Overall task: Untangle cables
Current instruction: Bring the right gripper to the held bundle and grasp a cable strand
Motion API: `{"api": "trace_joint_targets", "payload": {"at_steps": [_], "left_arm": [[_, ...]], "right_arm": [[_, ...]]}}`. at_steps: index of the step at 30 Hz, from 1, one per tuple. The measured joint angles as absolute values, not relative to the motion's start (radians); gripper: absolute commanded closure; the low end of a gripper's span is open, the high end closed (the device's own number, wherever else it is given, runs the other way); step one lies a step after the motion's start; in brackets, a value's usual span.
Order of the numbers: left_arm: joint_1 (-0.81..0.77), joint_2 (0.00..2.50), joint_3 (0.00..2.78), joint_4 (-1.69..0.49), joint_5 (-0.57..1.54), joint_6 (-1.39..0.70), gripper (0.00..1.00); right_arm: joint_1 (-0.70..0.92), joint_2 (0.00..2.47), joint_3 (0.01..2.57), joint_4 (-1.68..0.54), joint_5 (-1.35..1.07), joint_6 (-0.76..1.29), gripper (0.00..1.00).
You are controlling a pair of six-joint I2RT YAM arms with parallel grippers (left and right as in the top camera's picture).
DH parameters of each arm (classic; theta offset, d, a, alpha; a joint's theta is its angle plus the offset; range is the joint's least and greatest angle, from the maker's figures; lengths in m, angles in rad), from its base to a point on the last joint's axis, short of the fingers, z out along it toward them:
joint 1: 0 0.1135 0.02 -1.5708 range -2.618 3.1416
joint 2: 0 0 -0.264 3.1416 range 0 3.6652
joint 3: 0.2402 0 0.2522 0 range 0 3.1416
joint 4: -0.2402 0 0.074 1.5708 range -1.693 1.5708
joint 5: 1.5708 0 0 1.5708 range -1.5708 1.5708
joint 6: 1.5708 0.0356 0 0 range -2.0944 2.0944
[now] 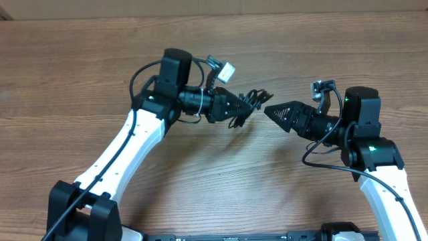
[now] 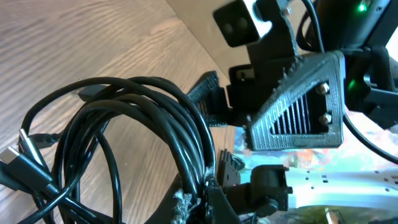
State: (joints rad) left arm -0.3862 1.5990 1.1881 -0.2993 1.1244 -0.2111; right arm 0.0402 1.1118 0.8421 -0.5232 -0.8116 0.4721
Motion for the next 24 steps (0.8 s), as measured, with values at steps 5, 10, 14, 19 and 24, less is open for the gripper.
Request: {"api": "trace_joint_targets", "payload": {"at_steps": [5, 10, 14, 19, 24], "left_arm": [[-0.431, 1.599, 1.188, -0.299, 1.125, -0.210, 0.96], [-0.480, 1.599, 1.188, -0.300, 1.108, -0.207, 0.96], [-0.513, 1.599, 1.188, -0.300, 1.083, -0.207, 0.96], [-0.544, 1.599, 1.188, -0.299, 1.065, -0.206, 0.96], [-0.564, 1.599, 1.188, -0.295, 1.058, -0.204, 0.96]], "right_arm": [[0.040, 1.112, 0.842, -0.508, -0.816, 0.554, 0.00], [0.040, 1.112, 0.842, -0.508, -0.820, 0.648, 0.05], [0.040, 1.112, 0.842, -0.506, -0.822, 0.730, 0.11], [0.040, 1.112, 0.842, -0.505, -0.824, 0.819, 0.30], [0.040, 1.112, 0.842, -0.503, -0.827, 0.894, 0.62]]}}
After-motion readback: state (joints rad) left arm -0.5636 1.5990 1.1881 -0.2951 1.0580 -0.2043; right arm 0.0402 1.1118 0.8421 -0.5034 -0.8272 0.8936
